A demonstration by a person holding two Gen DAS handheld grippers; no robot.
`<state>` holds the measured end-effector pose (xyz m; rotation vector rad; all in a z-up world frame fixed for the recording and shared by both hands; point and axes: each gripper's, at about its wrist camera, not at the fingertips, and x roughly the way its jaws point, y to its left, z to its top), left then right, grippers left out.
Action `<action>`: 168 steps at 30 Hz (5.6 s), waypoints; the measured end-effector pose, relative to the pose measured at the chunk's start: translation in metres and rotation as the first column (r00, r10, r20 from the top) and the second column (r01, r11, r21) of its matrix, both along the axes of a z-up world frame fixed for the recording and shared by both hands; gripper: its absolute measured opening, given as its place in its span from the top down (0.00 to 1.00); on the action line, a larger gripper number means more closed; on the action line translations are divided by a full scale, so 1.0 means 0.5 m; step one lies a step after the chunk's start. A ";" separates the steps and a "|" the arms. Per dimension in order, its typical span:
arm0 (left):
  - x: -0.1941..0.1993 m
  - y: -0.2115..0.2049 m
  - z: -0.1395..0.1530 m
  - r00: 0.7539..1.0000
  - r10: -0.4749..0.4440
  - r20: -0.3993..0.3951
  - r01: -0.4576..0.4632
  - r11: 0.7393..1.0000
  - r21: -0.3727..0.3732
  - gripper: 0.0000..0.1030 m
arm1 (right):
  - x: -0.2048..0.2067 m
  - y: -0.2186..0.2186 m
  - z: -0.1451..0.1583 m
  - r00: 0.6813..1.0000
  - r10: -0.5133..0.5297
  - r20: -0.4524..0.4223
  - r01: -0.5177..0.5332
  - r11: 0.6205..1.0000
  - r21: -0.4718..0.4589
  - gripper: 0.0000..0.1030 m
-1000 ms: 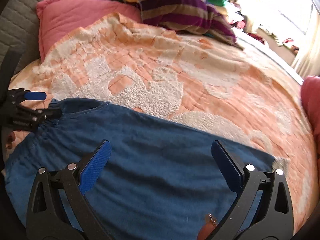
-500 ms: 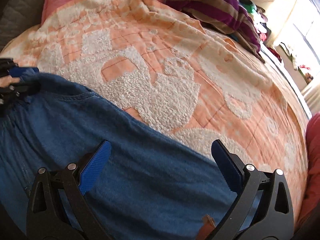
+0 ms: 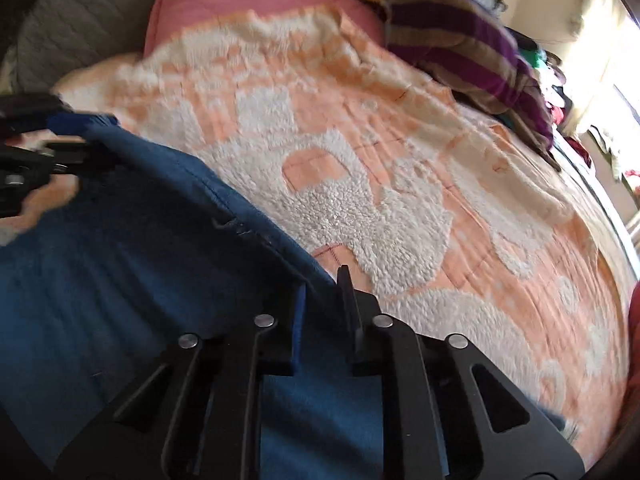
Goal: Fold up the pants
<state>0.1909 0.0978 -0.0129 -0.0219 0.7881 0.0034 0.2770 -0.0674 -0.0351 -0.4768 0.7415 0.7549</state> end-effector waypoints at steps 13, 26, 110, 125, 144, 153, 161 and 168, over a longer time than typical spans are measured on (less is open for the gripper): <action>-0.105 -0.018 0.054 0.990 -0.117 0.077 0.119 0.993 -0.018 0.69 | -0.251 -0.124 0.104 1.000 0.008 -0.021 -0.002 0.962 0.272 0.95; -0.257 -0.023 0.027 0.984 -0.162 -0.074 0.164 0.986 0.020 0.68 | -0.472 -0.104 0.056 0.983 0.144 -0.111 -0.113 0.962 0.247 0.95; -0.243 -0.382 -0.049 0.896 -0.426 -0.125 0.392 0.892 -0.226 0.97 | -0.271 -0.624 0.193 0.903 -0.371 -0.217 0.430 0.791 0.435 0.95; -0.317 -0.399 -0.048 0.819 -0.557 -0.138 0.548 0.830 -0.105 0.98 | -0.582 -0.717 0.048 0.837 -0.420 -0.350 0.530 0.781 0.331 0.96; -0.349 -0.439 -0.064 0.794 -0.580 -0.182 0.589 0.808 -0.005 0.97 | -0.623 -0.736 0.003 0.818 -0.417 -0.397 0.552 0.762 0.338 0.79; -0.354 -0.442 -0.054 0.803 -0.569 -0.176 0.579 0.815 0.003 0.97 | -0.623 -0.716 -0.010 0.837 -0.382 -0.391 0.508 0.808 0.299 0.97; -0.344 -0.442 -0.074 0.797 -0.571 -0.196 0.578 0.816 -0.026 0.91 | -0.623 -0.733 -0.059 0.796 -0.418 -0.437 0.539 0.819 0.198 0.91; -0.352 -0.400 -0.008 0.790 -0.604 -0.106 0.593 0.797 -0.115 0.43 | -0.543 -0.789 0.046 0.823 -0.481 -0.302 0.562 0.764 0.317 0.59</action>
